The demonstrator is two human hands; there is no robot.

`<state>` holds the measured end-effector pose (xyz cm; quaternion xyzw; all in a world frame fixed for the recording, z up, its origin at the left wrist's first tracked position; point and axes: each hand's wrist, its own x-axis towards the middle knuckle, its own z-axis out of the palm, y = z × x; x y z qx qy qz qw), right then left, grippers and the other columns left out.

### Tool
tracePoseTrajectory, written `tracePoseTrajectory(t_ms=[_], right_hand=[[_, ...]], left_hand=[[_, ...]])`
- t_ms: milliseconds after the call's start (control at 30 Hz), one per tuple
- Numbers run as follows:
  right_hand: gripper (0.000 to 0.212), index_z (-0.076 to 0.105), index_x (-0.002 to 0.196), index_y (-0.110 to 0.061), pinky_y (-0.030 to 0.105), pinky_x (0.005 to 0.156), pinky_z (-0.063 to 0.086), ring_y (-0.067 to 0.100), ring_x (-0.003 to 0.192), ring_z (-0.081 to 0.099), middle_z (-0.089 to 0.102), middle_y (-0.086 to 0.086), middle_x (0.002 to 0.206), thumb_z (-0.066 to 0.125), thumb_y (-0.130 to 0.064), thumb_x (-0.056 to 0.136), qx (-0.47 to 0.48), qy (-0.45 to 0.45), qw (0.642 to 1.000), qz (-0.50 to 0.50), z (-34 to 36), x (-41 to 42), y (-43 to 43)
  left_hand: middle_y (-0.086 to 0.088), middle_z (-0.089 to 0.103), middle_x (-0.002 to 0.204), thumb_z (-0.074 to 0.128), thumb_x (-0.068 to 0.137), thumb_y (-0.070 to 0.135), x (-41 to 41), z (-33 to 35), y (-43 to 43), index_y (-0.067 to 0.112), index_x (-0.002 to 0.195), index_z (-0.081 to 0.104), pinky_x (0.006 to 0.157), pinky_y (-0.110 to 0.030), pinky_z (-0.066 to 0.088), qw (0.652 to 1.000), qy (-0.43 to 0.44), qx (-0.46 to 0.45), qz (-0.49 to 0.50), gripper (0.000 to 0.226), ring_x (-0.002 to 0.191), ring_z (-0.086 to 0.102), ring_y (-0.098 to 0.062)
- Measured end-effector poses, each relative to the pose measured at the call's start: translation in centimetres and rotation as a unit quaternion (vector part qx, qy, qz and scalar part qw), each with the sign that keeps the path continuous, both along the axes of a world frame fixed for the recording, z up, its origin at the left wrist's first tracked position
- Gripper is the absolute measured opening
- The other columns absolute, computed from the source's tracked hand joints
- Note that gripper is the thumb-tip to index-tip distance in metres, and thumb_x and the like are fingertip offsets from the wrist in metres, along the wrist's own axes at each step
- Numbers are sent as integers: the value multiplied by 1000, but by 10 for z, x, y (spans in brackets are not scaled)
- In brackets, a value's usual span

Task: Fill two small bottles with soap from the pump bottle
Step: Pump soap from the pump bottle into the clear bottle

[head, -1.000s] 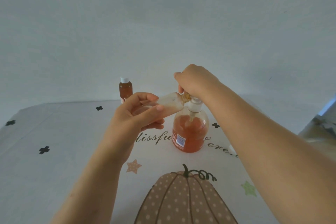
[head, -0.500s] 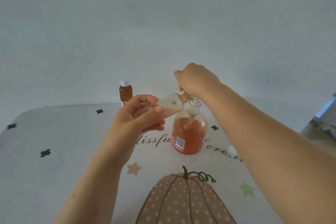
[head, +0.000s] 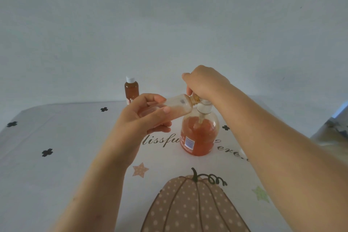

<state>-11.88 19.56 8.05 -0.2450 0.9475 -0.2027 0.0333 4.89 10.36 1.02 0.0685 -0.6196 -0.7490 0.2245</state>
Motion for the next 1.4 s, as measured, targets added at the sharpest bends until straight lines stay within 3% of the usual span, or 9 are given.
tracePoseTrajectory(t_ms=[167, 367, 467, 600, 700, 867, 1267, 1400], right_hand=[[41, 75, 93, -12, 28, 60, 40, 20, 64, 60, 75, 3, 88, 38, -29, 97, -12, -2, 1000, -2, 4, 3, 2], [39, 74, 96, -11, 27, 58, 38, 20, 58, 56, 65, 2, 70, 38, -26, 99, -3, 9, 1000, -16, 19, 7, 4], [38, 74, 96, -10, 27, 59, 39, 21, 60, 56, 66, 2, 73, 39, -24, 98, -12, 8, 1000, -10, 18, 7, 4], [37, 74, 94, -10, 28, 61, 40, 22, 65, 60, 75, 5, 92, 39, -23, 97, -10, 3, 1000, -7, 15, 5, 2], [38, 76, 95, -8, 28, 62, 42, 22, 60, 59, 77, 8, 92, 40, -20, 94, -10, -19, 1000, -8, 10, 5, 2], [40, 74, 97, -8, 34, 76, 49, 27, 75, 63, 75, 7, 94, 37, -24, 97, -37, -21, 999, -4, 5, 3, 3], [39, 75, 99, -8, 29, 64, 41, 22, 68, 59, 77, 5, 96, 38, -21, 97, 3, -2, 1000, -2, 19, 9, 2], [41, 77, 100, -6, 32, 70, 45, 26, 68, 61, 77, 8, 93, 39, -20, 95, -6, -27, 1000, -7, 16, 6, -1]], left_hand=[[-7, 71, 92, 75, 74, 20, 1, 1, 1, 11, 98, 67, 73, -34, 59, 1000, 2, 6, -3, 28, 77, 68, -28], [-6, 71, 91, 73, 77, 21, 1, 3, 5, 9, 102, 64, 72, -35, 60, 1000, 16, 7, -8, 29, 77, 68, -26], [-6, 71, 90, 72, 77, 20, 1, 3, 4, 8, 102, 64, 71, -34, 59, 1000, 16, 8, -9, 29, 78, 67, -26], [-5, 71, 90, 74, 76, 21, 1, 2, 4, 8, 102, 65, 71, -33, 59, 1000, 9, 3, -3, 31, 77, 68, -26], [-6, 70, 91, 76, 73, 21, 0, 2, 3, 10, 101, 66, 71, -32, 59, 1000, 5, -9, 10, 31, 76, 69, -27], [-11, 68, 95, 81, 71, 18, 0, 2, 3, 10, 100, 66, 70, -32, 59, 1000, 2, -11, 21, 33, 74, 69, -28], [-5, 71, 88, 76, 73, 20, 2, 4, 4, 8, 101, 65, 70, -32, 58, 1000, 13, 1, 11, 32, 75, 69, -26], [-6, 70, 89, 75, 73, 19, 2, 3, 5, 6, 103, 64, 70, -32, 59, 1000, 14, 8, 8, 34, 75, 67, -26]])
